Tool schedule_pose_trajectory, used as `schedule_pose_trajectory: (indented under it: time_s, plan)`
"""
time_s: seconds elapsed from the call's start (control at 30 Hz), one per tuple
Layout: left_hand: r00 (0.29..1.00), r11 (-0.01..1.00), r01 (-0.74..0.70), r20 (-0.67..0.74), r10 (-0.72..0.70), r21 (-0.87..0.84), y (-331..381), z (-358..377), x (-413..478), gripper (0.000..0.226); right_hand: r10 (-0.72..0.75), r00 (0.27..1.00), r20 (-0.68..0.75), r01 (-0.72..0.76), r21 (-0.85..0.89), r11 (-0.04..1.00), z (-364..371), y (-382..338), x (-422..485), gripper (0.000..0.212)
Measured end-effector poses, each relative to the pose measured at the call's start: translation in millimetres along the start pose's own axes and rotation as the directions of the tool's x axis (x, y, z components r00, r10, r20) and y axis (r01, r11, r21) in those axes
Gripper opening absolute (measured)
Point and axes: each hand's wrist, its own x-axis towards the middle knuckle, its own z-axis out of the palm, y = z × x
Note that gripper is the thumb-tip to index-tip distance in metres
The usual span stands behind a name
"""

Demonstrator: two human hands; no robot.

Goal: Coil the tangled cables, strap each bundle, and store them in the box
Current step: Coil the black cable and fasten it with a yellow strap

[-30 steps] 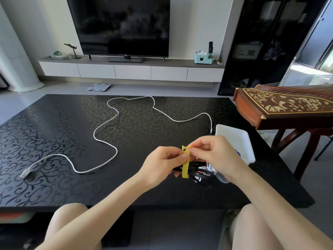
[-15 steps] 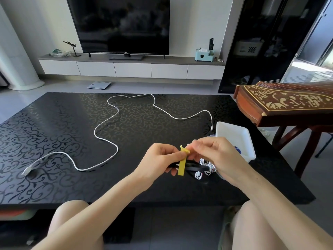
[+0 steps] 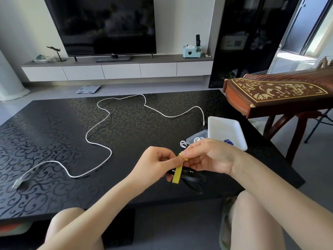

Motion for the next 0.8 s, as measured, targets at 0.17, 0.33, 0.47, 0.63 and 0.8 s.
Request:
schedule_pose_trajectory:
  time_s: [0.17, 0.33, 0.47, 0.63, 0.8]
  plan:
    - [0.997, 0.991, -0.066, 0.053, 0.061, 0.113, 3, -2, -2, 0.027, 0.125, 0.99, 0.06, -0.127, 0.03, 0.991, -3, -3, -1, 0.01]
    - [0.983, 0.99, -0.116, 0.153, 0.103, 0.075, 4, -1, -8, 0.02, 0.201, 0.962, 0.185, -0.226, 0.126, 0.966, 0, 5, 0, 0.018]
    - [0.987, 0.973, -0.131, 0.115, 0.11, 0.188, 3, -6, -11, 0.027, 0.006, 1.0, 0.005, -0.006, -0.057, 0.998, 5, 6, -2, 0.023]
    - [0.911, 0.766, -0.413, 0.24, 0.336, 0.493, 1, -4, -24, 0.01, -0.375, 0.855, -0.357, 0.208, -0.427, 0.88, 19, 7, -5, 0.022]
    - [0.999, 0.991, 0.008, 0.04, -0.014, 0.136, -6, 5, -15, 0.018, -0.759, 0.501, -0.417, 0.217, -0.788, 0.576, 29, 12, -2, 0.017]
